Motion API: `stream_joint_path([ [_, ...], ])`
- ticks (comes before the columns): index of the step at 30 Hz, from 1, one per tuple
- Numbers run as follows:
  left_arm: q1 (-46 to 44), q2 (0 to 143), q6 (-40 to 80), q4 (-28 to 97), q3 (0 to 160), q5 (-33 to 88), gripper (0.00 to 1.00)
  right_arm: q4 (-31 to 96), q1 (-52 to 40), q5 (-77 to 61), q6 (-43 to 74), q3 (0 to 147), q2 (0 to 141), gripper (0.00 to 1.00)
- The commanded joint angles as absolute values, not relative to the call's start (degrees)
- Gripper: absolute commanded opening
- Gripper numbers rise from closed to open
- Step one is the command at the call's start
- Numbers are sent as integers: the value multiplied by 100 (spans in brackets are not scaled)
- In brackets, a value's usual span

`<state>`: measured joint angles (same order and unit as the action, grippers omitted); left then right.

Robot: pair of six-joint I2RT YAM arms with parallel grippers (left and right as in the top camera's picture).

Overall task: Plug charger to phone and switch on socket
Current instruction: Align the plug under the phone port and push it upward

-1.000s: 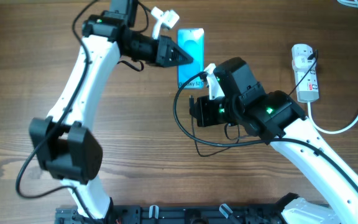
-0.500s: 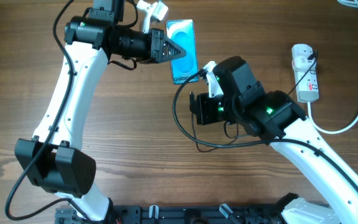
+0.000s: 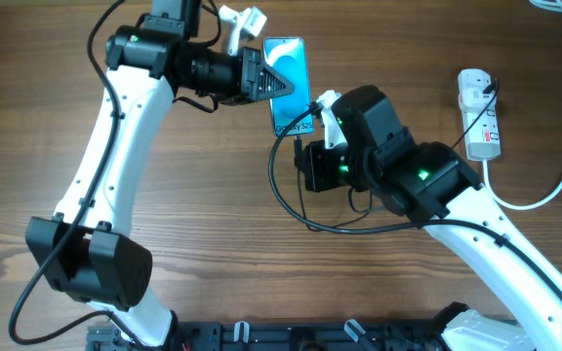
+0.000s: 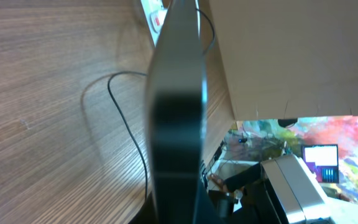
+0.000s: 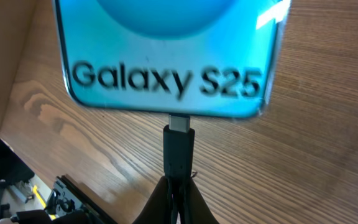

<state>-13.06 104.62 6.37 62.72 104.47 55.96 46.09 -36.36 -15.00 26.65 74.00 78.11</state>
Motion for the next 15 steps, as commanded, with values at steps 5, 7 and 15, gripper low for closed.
stream_joint_path([
  [5,-1437,10350,642,6259,10534,5712,4,4567,-3658,-1500,2547,7537,7804,4],
  [7,-1437,10350,624,6257,10534,5712,4,4565,-3658,-1476,2547,7537,7804,4],
  [15,-1435,10350,602,6250,10534,5712,4,4569,-3658,-1466,2554,7537,7804,4],
])
